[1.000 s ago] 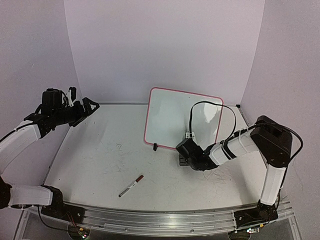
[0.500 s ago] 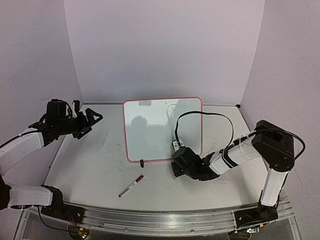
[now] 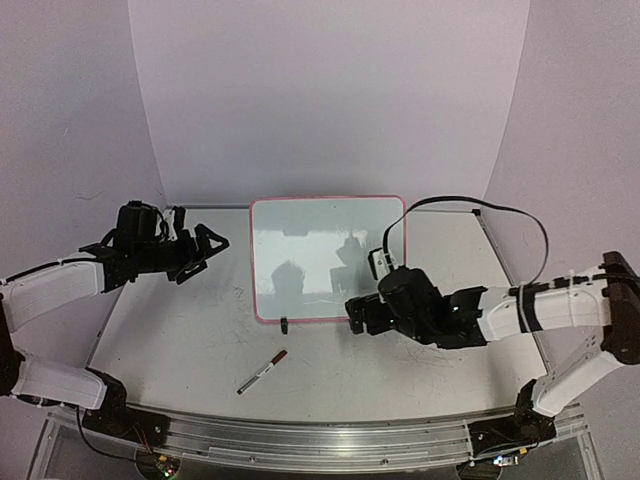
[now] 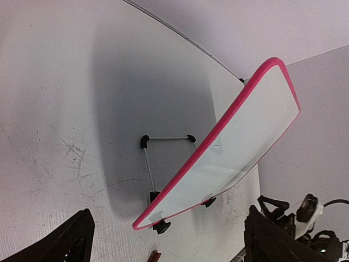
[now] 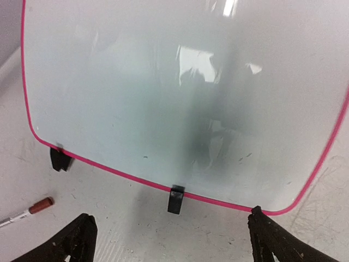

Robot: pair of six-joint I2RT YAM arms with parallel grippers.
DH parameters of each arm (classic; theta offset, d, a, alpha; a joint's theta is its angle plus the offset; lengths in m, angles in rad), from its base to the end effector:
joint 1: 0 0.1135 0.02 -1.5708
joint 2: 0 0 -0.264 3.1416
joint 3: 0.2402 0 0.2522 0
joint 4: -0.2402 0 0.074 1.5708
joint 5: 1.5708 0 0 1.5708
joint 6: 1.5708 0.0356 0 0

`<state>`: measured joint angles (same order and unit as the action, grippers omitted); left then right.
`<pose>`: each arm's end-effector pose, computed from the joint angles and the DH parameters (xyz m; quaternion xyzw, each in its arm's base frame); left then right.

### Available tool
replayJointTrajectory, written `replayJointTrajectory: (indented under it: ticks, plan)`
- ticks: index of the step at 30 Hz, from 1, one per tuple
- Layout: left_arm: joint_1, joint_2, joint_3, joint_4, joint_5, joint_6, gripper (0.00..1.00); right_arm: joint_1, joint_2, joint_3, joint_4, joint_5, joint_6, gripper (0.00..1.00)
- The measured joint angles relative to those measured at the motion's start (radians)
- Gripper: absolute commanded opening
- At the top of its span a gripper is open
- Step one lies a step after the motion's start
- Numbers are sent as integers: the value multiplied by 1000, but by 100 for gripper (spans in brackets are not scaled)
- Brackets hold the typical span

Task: Write a sentence on the whiteboard
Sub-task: Move the whiteboard to the center of the board, then adjust the whiteboard at the center of the board.

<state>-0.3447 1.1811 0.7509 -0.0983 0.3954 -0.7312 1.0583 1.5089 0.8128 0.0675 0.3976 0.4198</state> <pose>0.2397 -0.1006 0.2562 -0.0673 0.8533 -0.3964 0.3319 0.1672 0.2691 0.2031 -0.1890 0.8575 0.1696 0.4474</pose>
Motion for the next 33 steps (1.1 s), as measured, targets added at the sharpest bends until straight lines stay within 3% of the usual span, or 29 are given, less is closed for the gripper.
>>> replayJointTrajectory:
  ticks: [3,7,11,15,24,33]
  plan:
    - [-17,33,0,19,-8,-4,96,-68,-146,-30,-44,-8,-6,98]
    - [-38,92,0,43,-16,-7,95,-327,-241,-62,-67,-60,-46,98]
    - [-59,157,3,72,-24,-6,90,-532,-203,-59,-76,-126,-104,98]
    - [-74,231,26,85,-29,1,90,-644,-86,-36,-77,-197,-170,98]
    - [-78,262,27,103,-41,25,91,-648,81,21,26,-333,-301,97]
    - [-78,262,24,112,-59,19,88,-548,141,63,108,-386,-333,98]
